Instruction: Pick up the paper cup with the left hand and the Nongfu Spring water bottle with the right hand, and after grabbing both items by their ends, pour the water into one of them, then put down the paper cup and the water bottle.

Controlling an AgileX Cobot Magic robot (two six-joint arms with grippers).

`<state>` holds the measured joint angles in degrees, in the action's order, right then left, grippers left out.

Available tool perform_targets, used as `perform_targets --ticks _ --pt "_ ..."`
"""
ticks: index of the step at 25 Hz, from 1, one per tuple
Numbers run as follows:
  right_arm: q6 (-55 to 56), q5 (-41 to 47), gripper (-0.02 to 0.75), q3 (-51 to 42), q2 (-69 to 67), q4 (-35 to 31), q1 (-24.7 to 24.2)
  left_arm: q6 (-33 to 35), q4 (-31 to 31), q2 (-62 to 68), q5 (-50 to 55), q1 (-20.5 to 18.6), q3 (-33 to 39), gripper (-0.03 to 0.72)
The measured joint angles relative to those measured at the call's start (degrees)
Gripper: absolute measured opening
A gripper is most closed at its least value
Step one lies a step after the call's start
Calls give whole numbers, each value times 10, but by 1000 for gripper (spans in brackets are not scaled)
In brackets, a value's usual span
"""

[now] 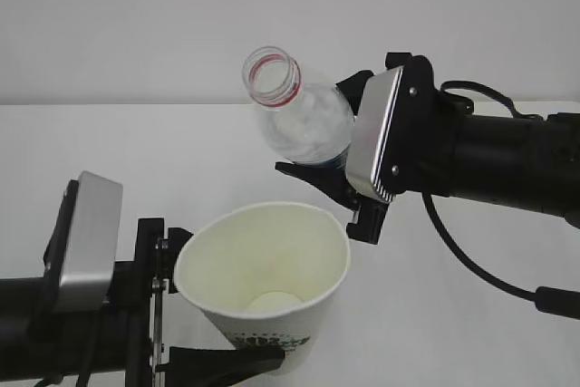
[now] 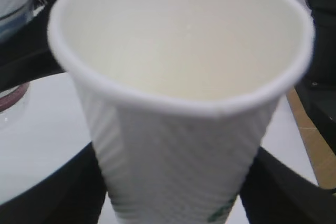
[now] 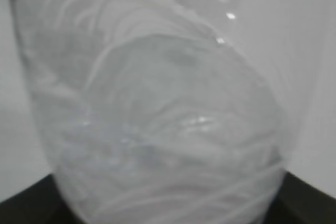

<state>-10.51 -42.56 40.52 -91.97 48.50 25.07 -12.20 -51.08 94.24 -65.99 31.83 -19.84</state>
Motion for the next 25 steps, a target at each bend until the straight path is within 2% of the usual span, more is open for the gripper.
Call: perform_targets --ticks 25 --pt "-146 -12 505 0 0 0 0 1 -7 0 25 0 0 536"
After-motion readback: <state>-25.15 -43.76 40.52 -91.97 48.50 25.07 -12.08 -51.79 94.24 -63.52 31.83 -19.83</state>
